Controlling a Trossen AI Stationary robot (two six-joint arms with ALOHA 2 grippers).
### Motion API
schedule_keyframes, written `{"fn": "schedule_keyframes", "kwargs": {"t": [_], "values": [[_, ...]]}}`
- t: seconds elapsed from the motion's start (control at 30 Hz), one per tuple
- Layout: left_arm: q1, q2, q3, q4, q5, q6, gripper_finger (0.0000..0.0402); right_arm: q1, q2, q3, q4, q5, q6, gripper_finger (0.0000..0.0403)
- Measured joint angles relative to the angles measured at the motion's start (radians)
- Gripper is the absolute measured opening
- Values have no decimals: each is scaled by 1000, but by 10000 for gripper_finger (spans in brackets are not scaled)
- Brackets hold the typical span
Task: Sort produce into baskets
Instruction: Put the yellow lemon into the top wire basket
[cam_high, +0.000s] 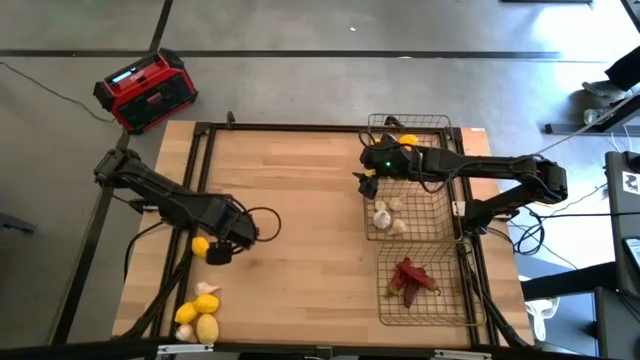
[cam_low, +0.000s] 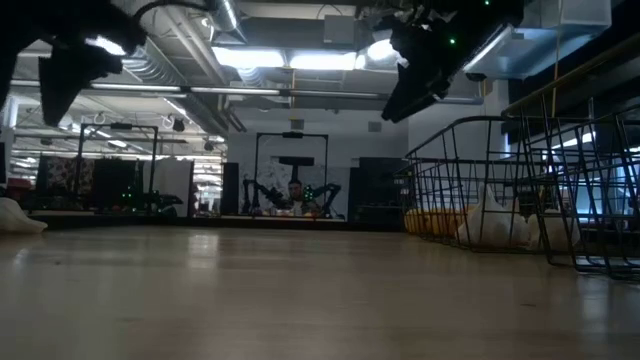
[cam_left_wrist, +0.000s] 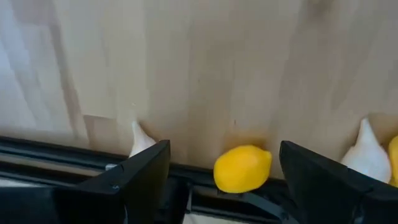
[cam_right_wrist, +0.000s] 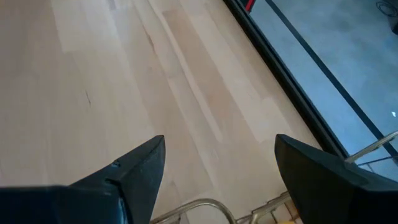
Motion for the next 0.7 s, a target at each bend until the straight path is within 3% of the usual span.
{"fn": "schedule_keyframes", "kwargs": {"t": [0.33,0.7], "values": [[-64,0,-139,42,121,3,296,0,0,-2,10,-2,0,298],[-160,0,-244,114,142,2,296,0,0,-2,11,-2,0,298]]}}
